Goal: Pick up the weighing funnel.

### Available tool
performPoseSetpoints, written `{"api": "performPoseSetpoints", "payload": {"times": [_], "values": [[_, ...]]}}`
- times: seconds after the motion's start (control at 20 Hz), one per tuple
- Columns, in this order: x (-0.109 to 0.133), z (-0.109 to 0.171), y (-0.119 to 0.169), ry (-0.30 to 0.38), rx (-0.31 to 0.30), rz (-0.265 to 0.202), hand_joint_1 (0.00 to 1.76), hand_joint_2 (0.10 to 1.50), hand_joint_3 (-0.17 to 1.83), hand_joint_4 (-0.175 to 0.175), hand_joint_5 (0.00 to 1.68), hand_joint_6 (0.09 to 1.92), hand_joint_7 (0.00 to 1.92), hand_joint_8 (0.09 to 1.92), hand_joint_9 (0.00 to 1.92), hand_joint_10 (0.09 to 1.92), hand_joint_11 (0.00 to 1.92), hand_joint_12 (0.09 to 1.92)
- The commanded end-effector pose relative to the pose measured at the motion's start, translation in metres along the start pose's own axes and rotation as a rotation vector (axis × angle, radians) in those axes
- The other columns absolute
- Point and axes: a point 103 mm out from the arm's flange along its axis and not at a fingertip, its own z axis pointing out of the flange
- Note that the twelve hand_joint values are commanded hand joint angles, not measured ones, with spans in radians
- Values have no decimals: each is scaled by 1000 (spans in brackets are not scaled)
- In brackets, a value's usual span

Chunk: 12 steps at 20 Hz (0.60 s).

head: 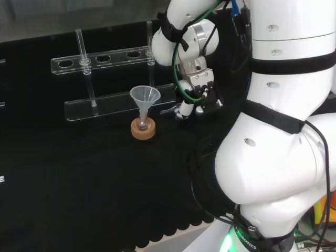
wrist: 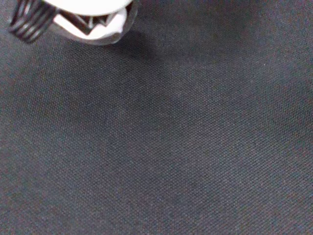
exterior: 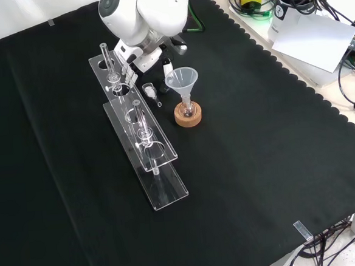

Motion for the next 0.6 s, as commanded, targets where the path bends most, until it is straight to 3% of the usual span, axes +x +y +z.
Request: {"api": "performPoseSetpoints", "payload": {"times": [0.05,0.6], "values": [[1,0,1,1,3,2,949,560,644,-9,545,717,452,699,729,542,574,1287],[0,-2,6,-13,8,14,951,578,657,-1,581,743,455,702,735,544,576,1284]]}}
